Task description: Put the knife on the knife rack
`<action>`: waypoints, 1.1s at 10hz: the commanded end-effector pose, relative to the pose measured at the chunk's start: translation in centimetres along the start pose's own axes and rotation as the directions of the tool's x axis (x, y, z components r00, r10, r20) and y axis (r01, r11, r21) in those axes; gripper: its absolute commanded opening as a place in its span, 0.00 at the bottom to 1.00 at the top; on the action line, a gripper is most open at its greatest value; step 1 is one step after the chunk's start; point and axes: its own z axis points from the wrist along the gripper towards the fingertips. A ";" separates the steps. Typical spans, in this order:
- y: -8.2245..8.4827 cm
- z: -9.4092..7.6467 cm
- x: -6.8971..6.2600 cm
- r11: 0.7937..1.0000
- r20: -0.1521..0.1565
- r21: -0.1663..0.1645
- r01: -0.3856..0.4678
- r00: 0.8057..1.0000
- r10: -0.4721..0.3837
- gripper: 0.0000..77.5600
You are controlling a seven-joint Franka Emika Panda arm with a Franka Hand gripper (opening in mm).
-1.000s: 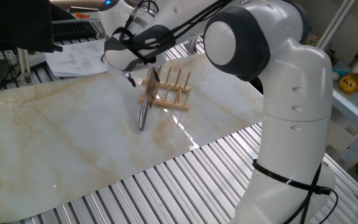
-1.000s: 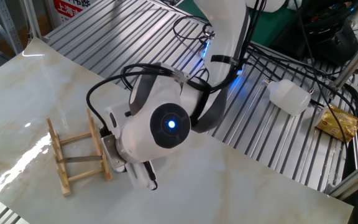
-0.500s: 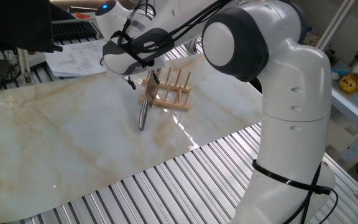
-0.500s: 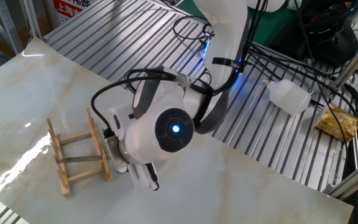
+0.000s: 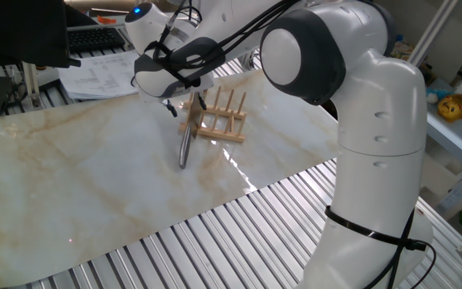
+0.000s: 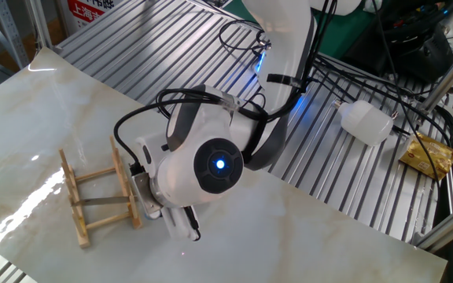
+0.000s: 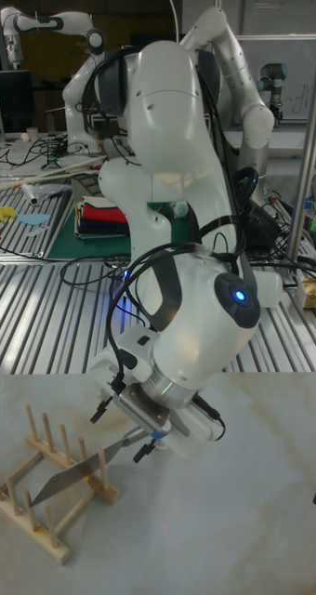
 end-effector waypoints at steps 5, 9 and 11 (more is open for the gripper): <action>0.1 0.0 0.1 1.000 -0.003 0.001 -0.004 1.000 0.004 0.01; 0.1 0.0 0.1 1.000 -0.003 0.001 -0.004 1.000 0.004 0.01; 1.3 -0.2 0.8 0.998 -0.005 -0.064 -0.022 1.000 0.022 0.01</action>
